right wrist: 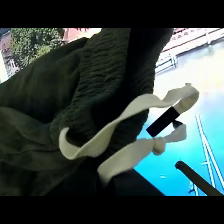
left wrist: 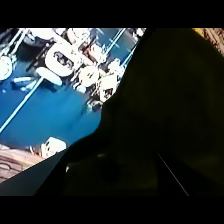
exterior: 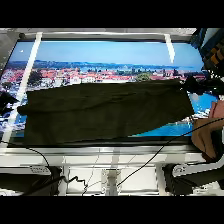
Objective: Fold the clothes and pants, and hang the long-sleeved shirts on hangers.
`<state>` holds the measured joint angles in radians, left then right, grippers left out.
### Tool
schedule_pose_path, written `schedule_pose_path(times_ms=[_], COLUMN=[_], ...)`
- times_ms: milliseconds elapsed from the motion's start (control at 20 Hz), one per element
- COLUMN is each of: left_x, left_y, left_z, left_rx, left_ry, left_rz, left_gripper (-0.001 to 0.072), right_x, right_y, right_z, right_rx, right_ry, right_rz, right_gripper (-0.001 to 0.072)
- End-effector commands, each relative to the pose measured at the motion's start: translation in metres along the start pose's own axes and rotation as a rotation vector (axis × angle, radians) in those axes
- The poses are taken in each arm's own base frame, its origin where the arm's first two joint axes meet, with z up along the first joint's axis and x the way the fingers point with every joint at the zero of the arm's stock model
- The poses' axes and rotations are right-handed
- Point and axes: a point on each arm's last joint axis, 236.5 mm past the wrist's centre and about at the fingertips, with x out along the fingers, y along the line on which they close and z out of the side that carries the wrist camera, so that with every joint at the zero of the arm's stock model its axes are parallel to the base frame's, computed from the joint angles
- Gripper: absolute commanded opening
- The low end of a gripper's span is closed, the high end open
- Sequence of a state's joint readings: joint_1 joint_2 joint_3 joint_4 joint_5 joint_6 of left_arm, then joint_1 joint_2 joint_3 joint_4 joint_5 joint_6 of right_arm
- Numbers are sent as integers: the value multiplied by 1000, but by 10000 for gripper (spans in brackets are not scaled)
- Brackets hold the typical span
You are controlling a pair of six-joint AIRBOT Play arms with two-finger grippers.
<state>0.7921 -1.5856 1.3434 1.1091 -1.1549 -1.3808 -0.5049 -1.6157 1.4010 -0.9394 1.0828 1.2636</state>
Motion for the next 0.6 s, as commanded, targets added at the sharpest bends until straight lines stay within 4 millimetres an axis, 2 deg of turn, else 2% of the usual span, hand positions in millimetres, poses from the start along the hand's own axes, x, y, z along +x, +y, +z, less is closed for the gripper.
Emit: schedule_pose_path(times_ms=[0, 100, 250, 450, 550], left_x=[-21, -28, -23, -8, 4], left_y=[0, 0, -9, -19, -25], left_z=[-24, -27, -29, -4, -6], left_rx=[-80, -165, -212, -307, -319], left_ry=[91, 98, 113, 12, 29], left_rz=[-56, -55, -53, -43, -39], left_gripper=[556, 557, 558, 557, 529], right_x=[0, 0, 0, 0, 0], right_y=[2, 2, 3, 3, 3], right_z=[-5, -5, -7, -7, -8], right_rx=[2, 2, 3, 3, 3], right_ry=[23, 23, 30, 31, 33], right_rz=[8, 8, 11, 11, 12], right_gripper=[33, 33, 33, 33, 33])
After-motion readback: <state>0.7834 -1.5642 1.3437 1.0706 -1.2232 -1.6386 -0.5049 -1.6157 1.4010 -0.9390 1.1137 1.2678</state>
